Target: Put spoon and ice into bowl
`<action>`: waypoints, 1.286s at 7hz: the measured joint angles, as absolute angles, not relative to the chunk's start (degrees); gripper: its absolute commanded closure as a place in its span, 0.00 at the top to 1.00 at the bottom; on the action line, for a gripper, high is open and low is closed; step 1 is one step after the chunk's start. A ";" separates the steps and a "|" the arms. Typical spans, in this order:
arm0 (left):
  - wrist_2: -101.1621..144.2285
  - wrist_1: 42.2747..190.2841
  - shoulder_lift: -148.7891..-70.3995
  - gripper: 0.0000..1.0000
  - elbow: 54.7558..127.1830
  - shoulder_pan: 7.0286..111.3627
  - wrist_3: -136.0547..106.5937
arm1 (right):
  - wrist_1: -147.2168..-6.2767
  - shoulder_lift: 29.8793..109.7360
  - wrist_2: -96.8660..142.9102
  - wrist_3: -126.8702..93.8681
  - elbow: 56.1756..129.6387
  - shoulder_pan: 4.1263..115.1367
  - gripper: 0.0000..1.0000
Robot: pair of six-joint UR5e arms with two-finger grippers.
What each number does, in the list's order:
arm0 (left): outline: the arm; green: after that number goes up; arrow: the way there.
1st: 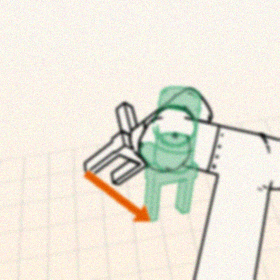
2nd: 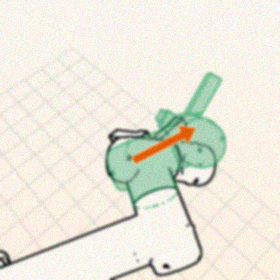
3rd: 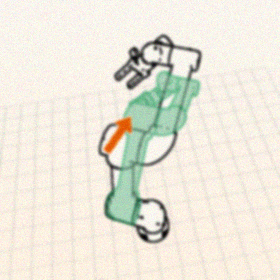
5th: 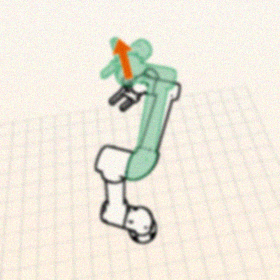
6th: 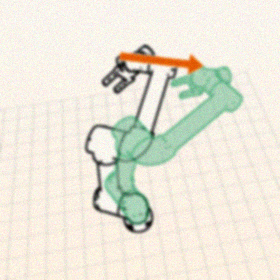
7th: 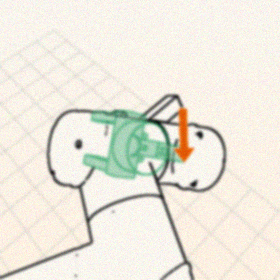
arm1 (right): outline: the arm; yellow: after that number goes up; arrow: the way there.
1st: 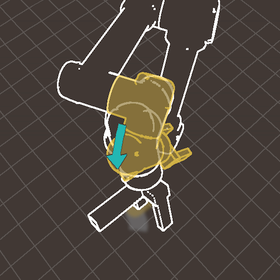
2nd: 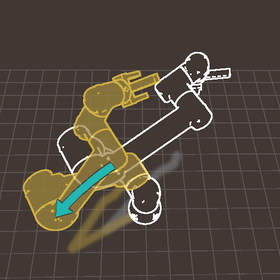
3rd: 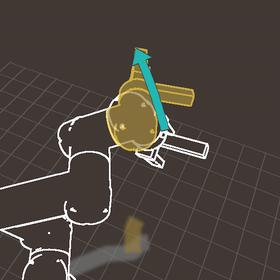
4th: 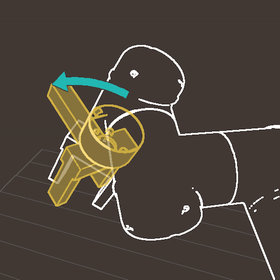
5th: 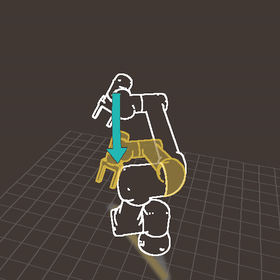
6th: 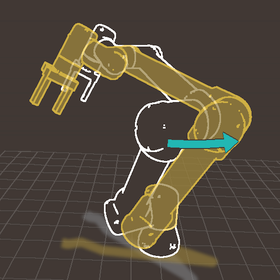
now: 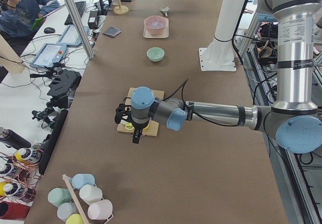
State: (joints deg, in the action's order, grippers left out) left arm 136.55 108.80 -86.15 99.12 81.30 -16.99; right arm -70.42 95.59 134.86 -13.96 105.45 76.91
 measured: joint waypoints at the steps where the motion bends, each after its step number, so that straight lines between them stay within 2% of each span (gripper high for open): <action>1: 136.27 108.76 -88.24 0.97 100.29 78.20 -23.80 | -70.46 93.79 134.18 -19.11 106.23 74.48 0.98; 5: 131.18 108.58 -97.88 0.97 100.66 65.68 -47.48 | -70.49 86.05 120.44 -47.85 112.43 55.40 0.91; 9: 126.83 108.37 -102.00 0.97 98.81 59.69 -55.00 | -70.47 81.25 109.97 -61.00 109.89 43.34 0.83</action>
